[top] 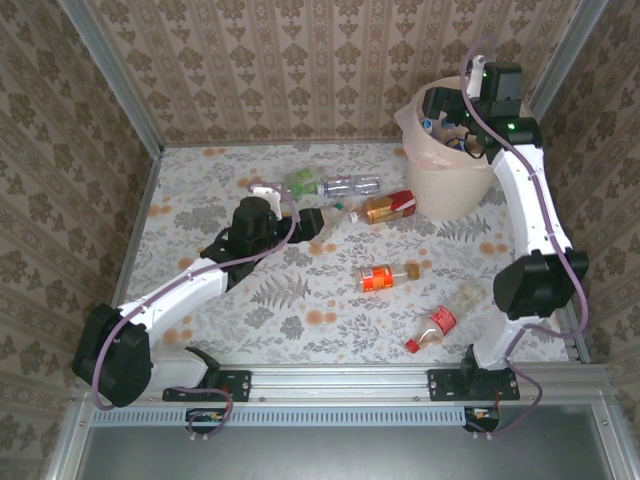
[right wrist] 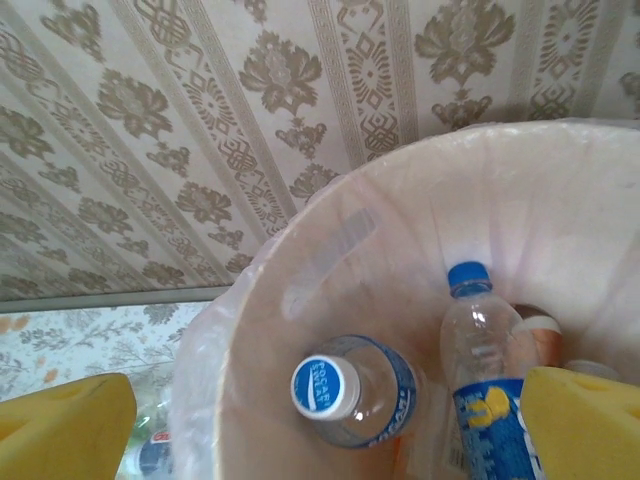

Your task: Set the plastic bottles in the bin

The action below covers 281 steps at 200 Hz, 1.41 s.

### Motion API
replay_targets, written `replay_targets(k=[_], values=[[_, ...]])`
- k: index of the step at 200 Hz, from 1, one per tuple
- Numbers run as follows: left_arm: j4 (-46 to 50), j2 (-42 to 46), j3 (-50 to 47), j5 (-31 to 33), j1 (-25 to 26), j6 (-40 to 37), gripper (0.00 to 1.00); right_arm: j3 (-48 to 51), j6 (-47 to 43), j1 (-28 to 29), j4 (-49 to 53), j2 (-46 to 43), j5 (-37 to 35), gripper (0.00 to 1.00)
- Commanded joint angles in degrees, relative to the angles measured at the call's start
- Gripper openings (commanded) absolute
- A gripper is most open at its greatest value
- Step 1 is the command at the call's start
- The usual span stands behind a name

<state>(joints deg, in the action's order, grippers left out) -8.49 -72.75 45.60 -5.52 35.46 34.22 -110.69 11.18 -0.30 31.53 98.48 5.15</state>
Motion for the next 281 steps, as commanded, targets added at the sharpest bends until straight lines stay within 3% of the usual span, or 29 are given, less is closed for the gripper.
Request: replay_targets(k=[1,67,136,148,200,223,261,281], values=[[0.4,0.3,-0.6,1.8,-0.5,-0.4,1.00,6.2,4.9,-0.2,4.4,-8.9,-4.6,1.00],[1.9,0.7,-1.3,4.2,-1.5,-0.5,1.00,36.5,17.5,-0.2,15.1,-31.8,-13.1,1.00],[3.9,1.7,-3.2,6.7,-2.1,-0.5,1.00,51.5,34.1,-1.1,41.3,-32.8,-25.0,1.00],[4.3,1.6,-3.3,6.9,-2.1,-0.6,1.00,54.6,37.6,-2.7,42.4,-33.6,-23.9,1.00],[4.9,0.9,-3.7,8.0,-2.3,-1.3,1.00,71.1,50.2,-5.2,34.9,-33.1,-6.9,1.00],[5.0,0.7,-3.9,8.7,-2.4,-1.3,1.00,76.7,52.8,-5.2,30.0,-32.6,-5.9,0.99],[4.6,-0.8,-3.2,8.0,-2.7,-1.4,1.00,76.2,49.9,-5.1,23.1,-32.1,-4.5,0.85],[4.6,-1.4,-2.8,7.5,-2.7,-1.1,1.00,80.2,51.1,-5.1,16.4,-30.6,0.2,0.71]])
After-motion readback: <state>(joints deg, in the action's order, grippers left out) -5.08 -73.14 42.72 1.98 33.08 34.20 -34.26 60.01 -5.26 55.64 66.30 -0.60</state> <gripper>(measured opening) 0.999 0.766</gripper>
